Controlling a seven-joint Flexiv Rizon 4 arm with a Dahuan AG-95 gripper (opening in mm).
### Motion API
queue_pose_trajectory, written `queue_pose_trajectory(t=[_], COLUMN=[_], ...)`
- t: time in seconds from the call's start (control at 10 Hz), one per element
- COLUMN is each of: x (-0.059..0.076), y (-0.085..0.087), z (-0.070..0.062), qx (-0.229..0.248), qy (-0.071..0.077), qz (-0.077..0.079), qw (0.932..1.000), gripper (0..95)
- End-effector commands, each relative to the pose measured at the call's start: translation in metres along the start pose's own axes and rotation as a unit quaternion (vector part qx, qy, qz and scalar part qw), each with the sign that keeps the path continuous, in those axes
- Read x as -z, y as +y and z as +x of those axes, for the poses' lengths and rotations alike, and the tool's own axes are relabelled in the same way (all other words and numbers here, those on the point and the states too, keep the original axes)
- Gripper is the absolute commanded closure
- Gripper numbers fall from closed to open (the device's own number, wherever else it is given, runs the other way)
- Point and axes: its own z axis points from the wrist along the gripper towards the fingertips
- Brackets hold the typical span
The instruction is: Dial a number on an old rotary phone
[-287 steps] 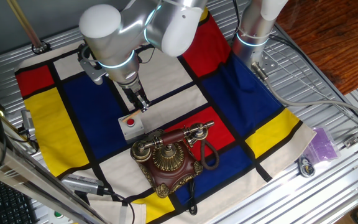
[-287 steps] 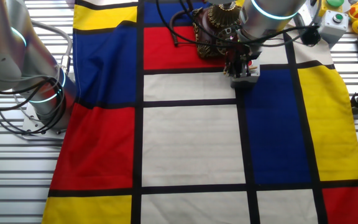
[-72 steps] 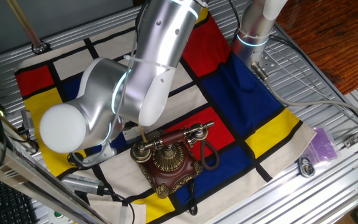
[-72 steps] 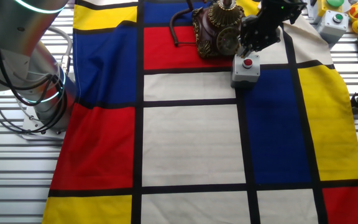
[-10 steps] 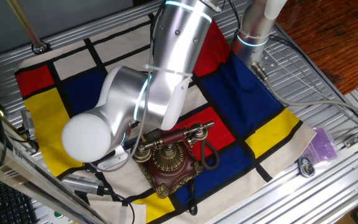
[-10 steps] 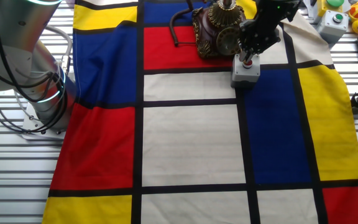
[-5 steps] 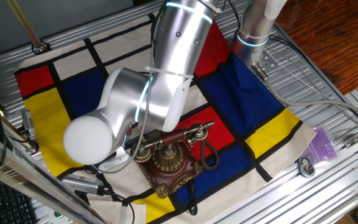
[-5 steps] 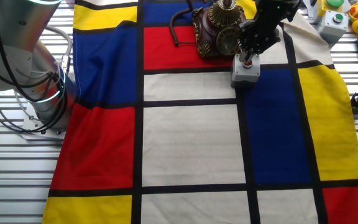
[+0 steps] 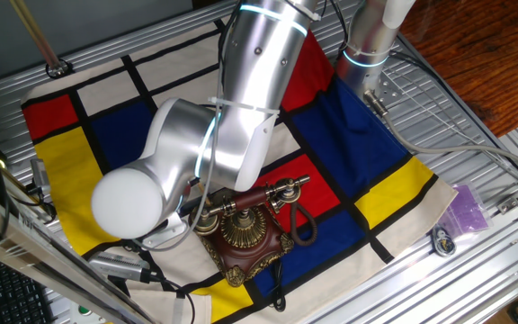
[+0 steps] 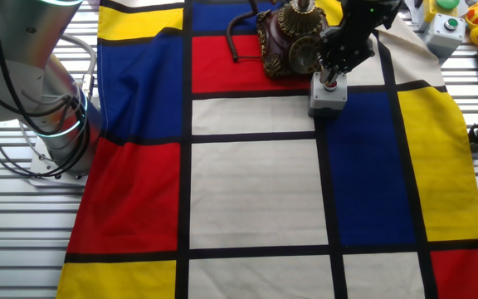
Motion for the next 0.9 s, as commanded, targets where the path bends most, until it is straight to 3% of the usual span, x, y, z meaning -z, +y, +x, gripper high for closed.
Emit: queue_pose_trajectory(t=[0.1, 0.9], x=[-0.0005, 0.0008], y=[0.0000, 0.0009], z=[-0.0002, 0.0002], qx=[0.001, 0.005], qy=[-0.001, -0.003], qz=[0.000, 0.000], qw=[1.0000, 1.0000], gripper=[95.0, 95.0])
